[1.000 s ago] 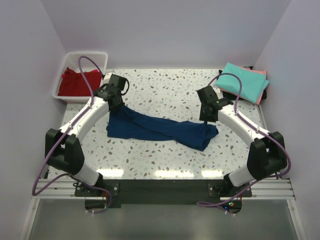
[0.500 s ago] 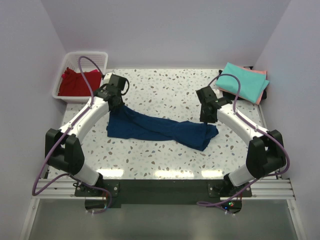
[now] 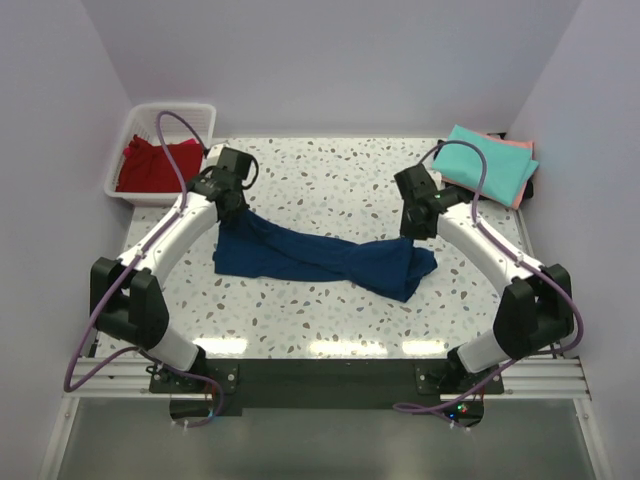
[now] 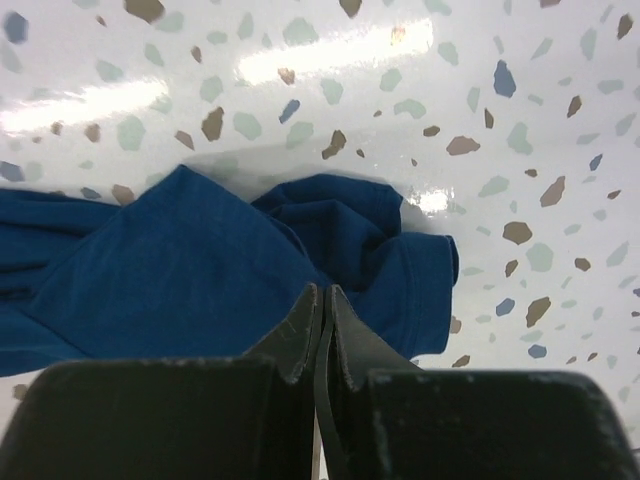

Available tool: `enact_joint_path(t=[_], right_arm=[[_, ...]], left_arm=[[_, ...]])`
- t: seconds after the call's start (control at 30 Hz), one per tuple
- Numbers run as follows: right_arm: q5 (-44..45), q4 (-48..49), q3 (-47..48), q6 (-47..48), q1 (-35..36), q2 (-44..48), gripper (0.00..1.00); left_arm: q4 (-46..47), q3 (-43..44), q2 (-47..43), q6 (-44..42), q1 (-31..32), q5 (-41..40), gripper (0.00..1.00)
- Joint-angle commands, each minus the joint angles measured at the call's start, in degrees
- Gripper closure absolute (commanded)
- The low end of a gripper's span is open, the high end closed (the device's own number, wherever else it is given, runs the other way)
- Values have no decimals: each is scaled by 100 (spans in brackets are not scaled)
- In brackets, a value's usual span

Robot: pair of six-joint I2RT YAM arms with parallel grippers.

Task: Fold and stack the t-shirts
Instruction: Flatten the tshirt out

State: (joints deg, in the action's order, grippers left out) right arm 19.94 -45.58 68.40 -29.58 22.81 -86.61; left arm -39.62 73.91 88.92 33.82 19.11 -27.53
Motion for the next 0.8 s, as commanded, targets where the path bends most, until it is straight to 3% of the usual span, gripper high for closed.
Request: enact_joint_path(t=[0.0, 0.3, 0.47, 0.63, 0.77], right_arm=[[317, -345, 787, 93, -4, 600, 100], [1397, -803, 2966, 1243, -4, 821, 100], [1854, -575, 4346, 2105, -4, 786, 100], [1733, -13, 5164, 2412, 4, 1005, 100], [1609, 128, 5666, 2598, -4, 1084, 100]], left_arm=[[-28, 624, -226, -121, -48, -164, 100], [-354, 2372, -429, -745, -48, -569, 100], [-310, 3515, -411, -1141, -48, -666, 100], [-179, 4490, -428, -1395, -48, -614, 100], [-11, 4641, -639, -1493, -48, -255, 100]])
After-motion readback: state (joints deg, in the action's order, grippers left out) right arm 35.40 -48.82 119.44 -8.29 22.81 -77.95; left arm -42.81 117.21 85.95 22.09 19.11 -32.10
